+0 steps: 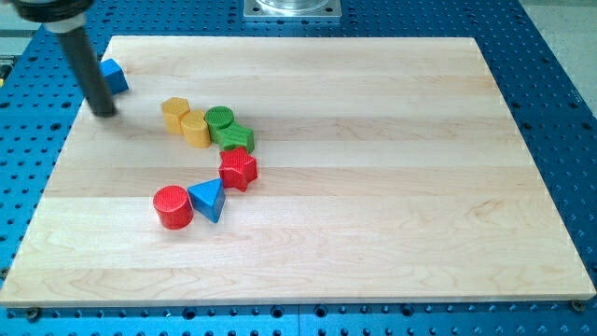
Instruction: Slide the blue cube slightly up
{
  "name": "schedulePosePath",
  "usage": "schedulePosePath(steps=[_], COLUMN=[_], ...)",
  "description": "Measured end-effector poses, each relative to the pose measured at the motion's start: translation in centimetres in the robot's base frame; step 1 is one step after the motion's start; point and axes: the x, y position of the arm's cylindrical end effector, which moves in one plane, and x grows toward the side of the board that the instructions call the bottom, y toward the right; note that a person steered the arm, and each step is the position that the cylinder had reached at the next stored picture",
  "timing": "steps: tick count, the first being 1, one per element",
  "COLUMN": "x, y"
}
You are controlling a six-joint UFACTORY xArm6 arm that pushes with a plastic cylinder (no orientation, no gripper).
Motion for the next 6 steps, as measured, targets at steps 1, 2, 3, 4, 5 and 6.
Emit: schedulePosePath(steps=[1,2,3,4,5,6], x=[-5.8,-8.6,-2.7,-4.0,-7.7,-5.2], y=[-0.4,3.7,3.7,7.1,9.0,12.1])
